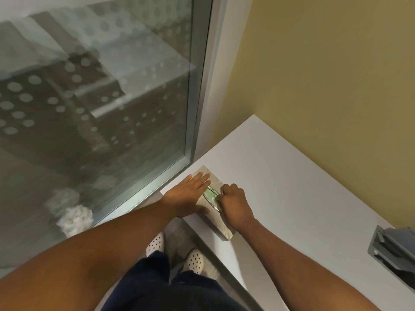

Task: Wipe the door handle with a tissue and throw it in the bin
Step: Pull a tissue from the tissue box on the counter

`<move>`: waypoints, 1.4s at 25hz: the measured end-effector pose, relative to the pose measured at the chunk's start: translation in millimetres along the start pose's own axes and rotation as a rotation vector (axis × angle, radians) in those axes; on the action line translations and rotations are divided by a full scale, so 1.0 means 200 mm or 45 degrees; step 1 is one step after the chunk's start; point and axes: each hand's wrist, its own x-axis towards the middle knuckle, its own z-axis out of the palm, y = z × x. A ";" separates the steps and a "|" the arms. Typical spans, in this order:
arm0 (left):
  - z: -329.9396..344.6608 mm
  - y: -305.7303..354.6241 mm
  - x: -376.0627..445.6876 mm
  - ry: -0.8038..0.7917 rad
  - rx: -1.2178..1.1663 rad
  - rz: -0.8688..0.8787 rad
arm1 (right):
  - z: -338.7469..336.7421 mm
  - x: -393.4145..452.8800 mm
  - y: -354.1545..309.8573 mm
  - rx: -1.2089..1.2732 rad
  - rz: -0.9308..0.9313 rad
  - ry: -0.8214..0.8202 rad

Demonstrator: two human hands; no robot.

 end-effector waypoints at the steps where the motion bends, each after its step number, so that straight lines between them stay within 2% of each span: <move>1: 0.02 -0.01 0.00 0.021 -0.007 0.018 | 0.00 0.01 0.00 -0.024 -0.029 -0.011; 6: 0.06 -0.03 0.03 0.187 0.167 0.039 | -0.03 0.08 -0.01 -0.160 -0.218 -0.034; 11: 0.09 -0.05 0.03 0.148 0.247 0.049 | 0.00 0.13 -0.02 -0.246 -0.420 0.060; 16: 0.08 -0.03 0.03 0.122 0.222 0.023 | -0.01 0.16 0.03 -0.122 -0.517 0.213; 22: 0.09 -0.04 0.03 0.153 0.162 0.048 | 0.00 0.13 0.09 0.127 -0.516 0.134; 27: 0.09 -0.04 0.03 0.113 0.167 0.051 | -0.05 0.00 0.12 0.885 -0.112 0.195; 29: 0.05 -0.01 0.05 0.113 -0.034 0.014 | -0.08 -0.04 0.11 1.102 0.035 0.200; 32: -0.05 0.07 0.05 0.268 -0.809 -0.127 | -0.16 -0.07 0.13 1.356 0.175 0.170; 35: -0.13 0.14 0.02 0.302 -1.258 -0.239 | -0.25 -0.09 0.14 1.647 0.333 0.081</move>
